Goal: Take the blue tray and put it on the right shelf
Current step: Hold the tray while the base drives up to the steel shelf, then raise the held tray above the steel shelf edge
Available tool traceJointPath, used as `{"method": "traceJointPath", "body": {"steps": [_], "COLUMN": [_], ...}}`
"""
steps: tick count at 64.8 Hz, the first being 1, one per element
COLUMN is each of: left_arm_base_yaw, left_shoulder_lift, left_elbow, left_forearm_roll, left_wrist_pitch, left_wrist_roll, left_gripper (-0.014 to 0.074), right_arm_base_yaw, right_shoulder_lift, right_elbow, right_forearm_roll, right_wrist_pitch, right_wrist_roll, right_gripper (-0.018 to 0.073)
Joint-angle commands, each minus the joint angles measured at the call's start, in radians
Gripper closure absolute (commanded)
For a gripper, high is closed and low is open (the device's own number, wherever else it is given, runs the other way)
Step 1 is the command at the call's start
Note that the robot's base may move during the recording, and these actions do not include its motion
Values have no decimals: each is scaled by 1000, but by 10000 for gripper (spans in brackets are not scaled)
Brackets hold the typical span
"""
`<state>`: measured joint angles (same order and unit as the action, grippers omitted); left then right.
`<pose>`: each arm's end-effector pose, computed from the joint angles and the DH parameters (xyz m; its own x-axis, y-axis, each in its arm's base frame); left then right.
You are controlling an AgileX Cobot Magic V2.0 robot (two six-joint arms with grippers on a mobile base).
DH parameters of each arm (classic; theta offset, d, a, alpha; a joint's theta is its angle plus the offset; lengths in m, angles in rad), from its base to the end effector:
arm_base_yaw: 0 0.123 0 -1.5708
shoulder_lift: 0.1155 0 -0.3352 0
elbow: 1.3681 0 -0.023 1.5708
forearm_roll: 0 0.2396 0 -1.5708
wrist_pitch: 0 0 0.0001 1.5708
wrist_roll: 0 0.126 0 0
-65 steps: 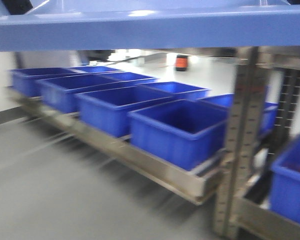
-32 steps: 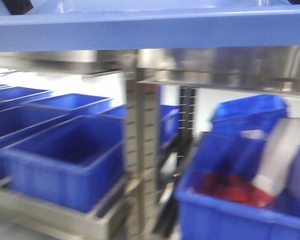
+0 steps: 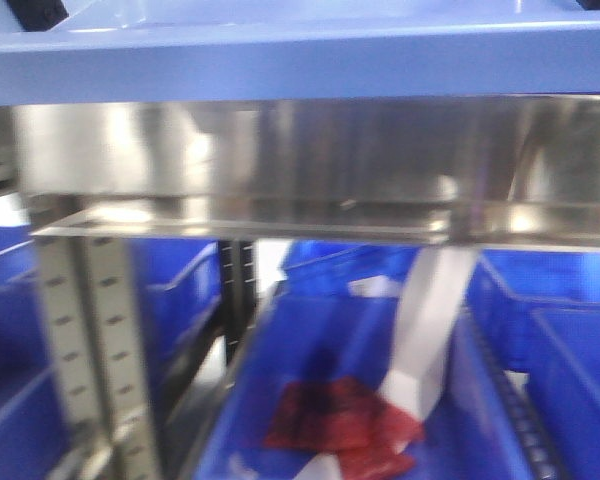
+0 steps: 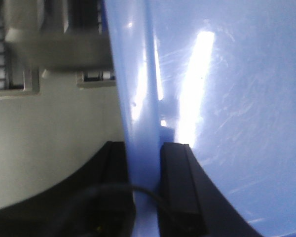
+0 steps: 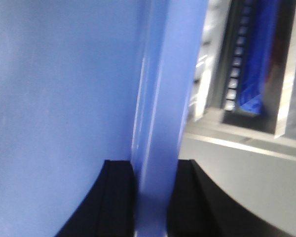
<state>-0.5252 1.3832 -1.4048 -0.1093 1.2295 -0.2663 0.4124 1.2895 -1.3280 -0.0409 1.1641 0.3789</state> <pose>0.2238 -0.1447 0.3934 -0.9033 0.1804 -0.3893 0.2808 0.9345 -0.2186 0.2249 0.0932 0.3979 -0.8738 0.0047 -0.4863 -0.0781 0.9856 0.1499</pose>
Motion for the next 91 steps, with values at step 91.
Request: {"method": "traceJointPath", "body": {"steps": [91], "left_arm_base_yaw": [-8], "left_shoulder_lift": [-31], "left_elbow": [-24], "left_forearm_roll": [-9], "left_wrist_pitch": [109], "left_wrist_roll": [31], "left_gripper": [645], "right_arm_base_yaw": [-3], "right_shoulder_lift": [-33], "right_elbow": [-30], "right_forearm_roll": [-23], "right_wrist_pitch": [-57], "right_wrist_roll": [-24], "right_gripper": [503]}}
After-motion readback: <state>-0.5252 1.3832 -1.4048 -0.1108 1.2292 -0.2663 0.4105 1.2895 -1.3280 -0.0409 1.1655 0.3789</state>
